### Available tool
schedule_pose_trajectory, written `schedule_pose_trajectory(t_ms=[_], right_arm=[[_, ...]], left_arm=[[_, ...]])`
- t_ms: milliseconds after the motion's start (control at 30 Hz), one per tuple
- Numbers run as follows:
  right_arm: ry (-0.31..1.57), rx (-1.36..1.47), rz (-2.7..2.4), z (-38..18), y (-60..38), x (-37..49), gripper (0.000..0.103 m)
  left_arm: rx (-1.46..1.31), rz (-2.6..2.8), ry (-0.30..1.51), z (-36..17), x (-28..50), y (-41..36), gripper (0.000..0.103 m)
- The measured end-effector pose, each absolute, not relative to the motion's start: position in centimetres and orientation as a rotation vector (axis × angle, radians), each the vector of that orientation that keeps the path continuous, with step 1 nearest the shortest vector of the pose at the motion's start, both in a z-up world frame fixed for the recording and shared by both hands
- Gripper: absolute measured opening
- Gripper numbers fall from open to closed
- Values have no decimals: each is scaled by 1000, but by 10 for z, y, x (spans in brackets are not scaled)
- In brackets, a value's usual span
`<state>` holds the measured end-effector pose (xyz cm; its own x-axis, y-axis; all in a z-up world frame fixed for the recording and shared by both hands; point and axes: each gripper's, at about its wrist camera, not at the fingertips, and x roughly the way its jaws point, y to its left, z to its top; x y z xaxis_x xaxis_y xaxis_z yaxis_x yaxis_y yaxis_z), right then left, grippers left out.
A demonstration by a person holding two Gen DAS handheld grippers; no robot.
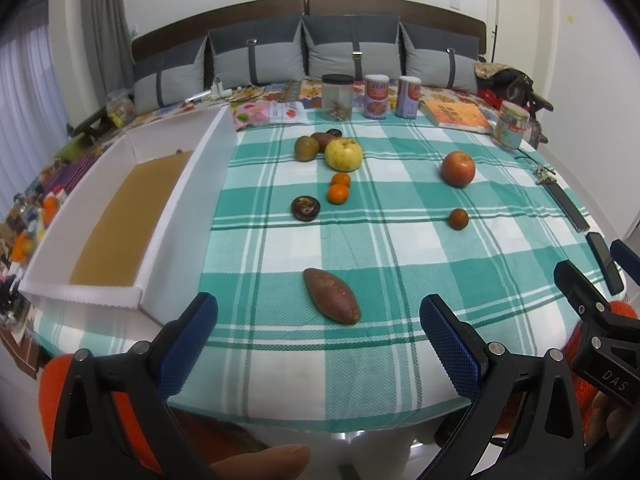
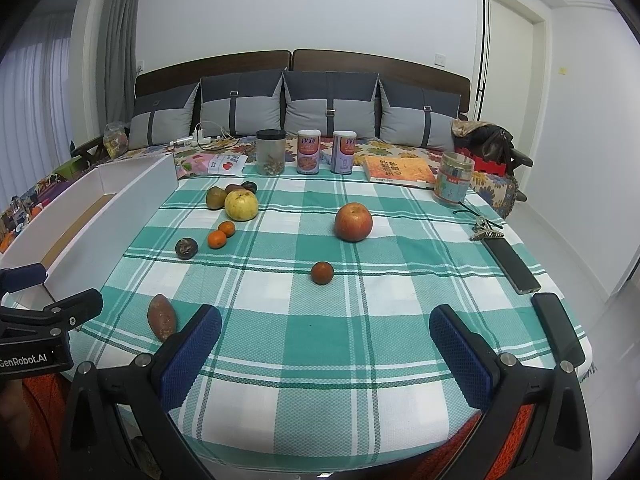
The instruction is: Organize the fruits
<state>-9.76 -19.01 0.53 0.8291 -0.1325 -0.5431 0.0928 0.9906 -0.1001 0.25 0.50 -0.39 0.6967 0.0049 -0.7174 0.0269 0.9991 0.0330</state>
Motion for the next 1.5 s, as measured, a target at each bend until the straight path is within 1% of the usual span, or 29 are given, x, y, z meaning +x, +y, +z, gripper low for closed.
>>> schedule_pose_trajectory(t_ms=[1500], right_arm=[[579,-65,-124,5,-193,-97,103]], left_arm=[[40,-11,803,-5,3,5,102]])
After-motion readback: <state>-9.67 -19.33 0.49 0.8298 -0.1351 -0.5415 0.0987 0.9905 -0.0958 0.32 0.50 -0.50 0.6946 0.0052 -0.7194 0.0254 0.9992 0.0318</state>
